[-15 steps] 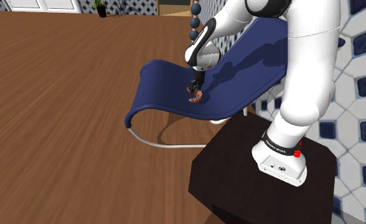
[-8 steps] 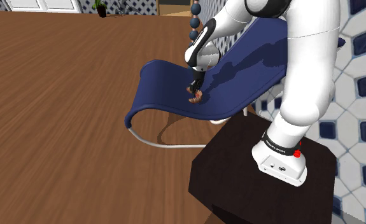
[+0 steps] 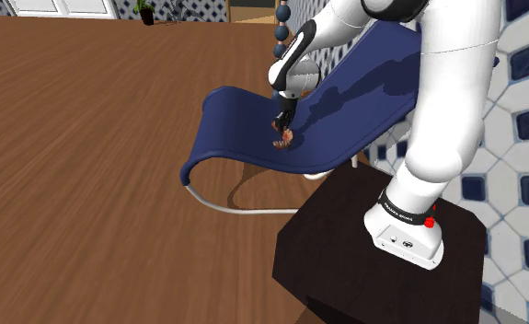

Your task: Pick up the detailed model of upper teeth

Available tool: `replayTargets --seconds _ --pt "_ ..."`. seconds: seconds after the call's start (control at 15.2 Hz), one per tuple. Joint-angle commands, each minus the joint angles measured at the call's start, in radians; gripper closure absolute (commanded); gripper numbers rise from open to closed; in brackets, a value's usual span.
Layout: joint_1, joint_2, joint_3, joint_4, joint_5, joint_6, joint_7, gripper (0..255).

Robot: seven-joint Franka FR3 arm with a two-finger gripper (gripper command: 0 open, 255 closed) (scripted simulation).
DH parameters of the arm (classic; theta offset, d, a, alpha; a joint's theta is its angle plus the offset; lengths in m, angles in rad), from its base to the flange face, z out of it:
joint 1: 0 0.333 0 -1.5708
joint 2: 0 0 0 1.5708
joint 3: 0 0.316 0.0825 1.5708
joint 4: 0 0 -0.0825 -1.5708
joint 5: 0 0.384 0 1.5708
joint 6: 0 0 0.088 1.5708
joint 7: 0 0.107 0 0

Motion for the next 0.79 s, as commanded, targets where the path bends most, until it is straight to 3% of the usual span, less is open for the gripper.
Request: replayTargets --seconds 0.0,0.73 --pt "0.006 -0.020 -0.007 0.003 -0.013 -0.022 0.013 255" --pt "0.023 -0.119 -0.033 0.008 -0.071 -0.119 0.062 255"
